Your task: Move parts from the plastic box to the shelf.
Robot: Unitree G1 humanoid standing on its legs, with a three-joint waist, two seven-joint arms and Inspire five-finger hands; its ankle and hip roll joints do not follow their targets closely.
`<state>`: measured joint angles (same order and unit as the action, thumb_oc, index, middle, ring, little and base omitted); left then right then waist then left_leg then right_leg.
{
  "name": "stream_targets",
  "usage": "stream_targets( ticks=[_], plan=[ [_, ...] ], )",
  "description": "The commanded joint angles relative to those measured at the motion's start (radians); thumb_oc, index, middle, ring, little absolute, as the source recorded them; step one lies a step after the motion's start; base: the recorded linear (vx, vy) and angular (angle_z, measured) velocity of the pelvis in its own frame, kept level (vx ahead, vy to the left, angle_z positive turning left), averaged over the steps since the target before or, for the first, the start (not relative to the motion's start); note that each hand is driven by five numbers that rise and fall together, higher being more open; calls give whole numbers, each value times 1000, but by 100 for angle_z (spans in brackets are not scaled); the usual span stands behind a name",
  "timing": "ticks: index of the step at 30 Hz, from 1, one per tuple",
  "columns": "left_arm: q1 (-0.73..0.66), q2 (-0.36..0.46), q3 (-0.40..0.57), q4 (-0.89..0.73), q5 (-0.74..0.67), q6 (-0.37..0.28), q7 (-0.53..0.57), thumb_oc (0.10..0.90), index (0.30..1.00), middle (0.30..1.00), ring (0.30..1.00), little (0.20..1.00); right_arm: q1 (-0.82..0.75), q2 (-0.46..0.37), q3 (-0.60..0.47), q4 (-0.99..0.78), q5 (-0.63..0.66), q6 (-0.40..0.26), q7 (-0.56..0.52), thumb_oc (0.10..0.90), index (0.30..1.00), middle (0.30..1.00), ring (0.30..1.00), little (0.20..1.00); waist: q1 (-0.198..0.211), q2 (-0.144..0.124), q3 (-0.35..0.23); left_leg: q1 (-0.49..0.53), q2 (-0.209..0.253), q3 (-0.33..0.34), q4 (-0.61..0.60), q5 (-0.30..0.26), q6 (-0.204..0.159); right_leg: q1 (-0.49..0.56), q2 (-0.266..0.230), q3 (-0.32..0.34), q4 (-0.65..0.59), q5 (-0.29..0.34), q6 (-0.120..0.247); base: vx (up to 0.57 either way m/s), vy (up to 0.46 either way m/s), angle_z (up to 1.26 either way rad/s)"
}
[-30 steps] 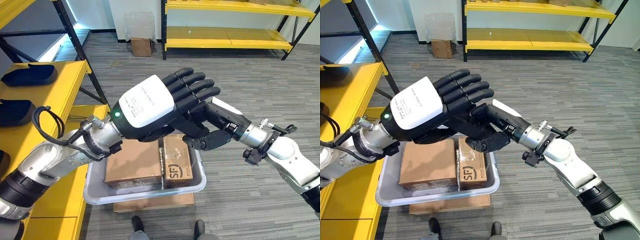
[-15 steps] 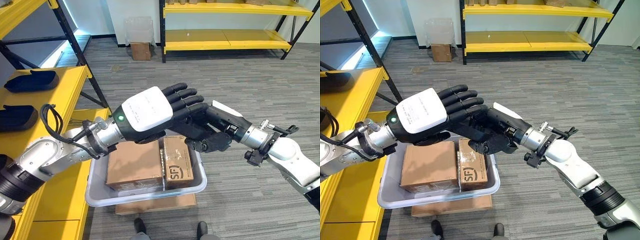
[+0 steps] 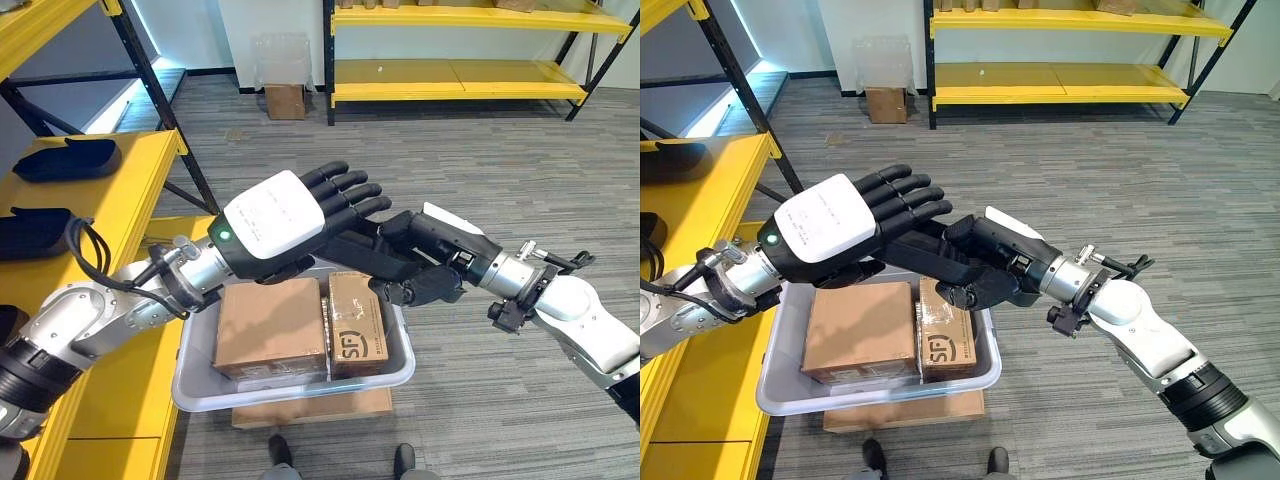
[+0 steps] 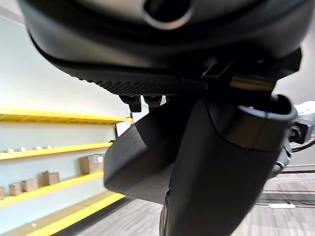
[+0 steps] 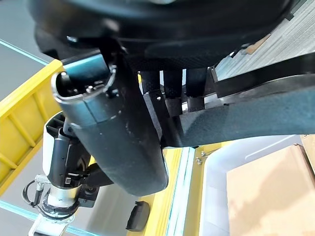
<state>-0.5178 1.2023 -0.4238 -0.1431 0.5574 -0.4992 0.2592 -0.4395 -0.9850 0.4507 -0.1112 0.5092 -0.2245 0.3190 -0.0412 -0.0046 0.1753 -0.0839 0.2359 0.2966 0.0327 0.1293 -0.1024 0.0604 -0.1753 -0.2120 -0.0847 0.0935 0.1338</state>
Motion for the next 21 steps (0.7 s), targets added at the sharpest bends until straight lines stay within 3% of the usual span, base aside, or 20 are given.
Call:
stream_targets(
  ticks=[1, 6, 21],
  plan=[
    [5, 13, 114, 39, -15, 37, 74, 900, 1000, 1000, 1000, 1000, -115, 52, -113, -93, 45, -155, -44, 400, 300, 300, 300, 300, 5, -57, -95, -53, 116, -42, 78, -2, -94, 114, -63, 9, 29, -126, 53, 0, 0, 0],
    [16, 1, 156, 51, -24, 50, 83, 900, 1000, 1000, 1000, 1000, -102, 65, -122, -90, 38, -146, -42, 400, 300, 300, 300, 300, 7, -57, -96, -53, 115, -43, 79, -2, -93, 115, -64, 6, 30, -126, 53, 0, 0, 0],
    [9, -47, 130, 39, -52, 39, 48, 900, 1000, 1000, 1000, 1000, -106, 80, -119, -91, 40, -139, -38, 400, 300, 300, 300, 300, -1, -61, -97, -47, 115, -40, 74, -2, -91, 113, -64, 12, 31, -125, 52, 0, 0, 0]
  ],
)
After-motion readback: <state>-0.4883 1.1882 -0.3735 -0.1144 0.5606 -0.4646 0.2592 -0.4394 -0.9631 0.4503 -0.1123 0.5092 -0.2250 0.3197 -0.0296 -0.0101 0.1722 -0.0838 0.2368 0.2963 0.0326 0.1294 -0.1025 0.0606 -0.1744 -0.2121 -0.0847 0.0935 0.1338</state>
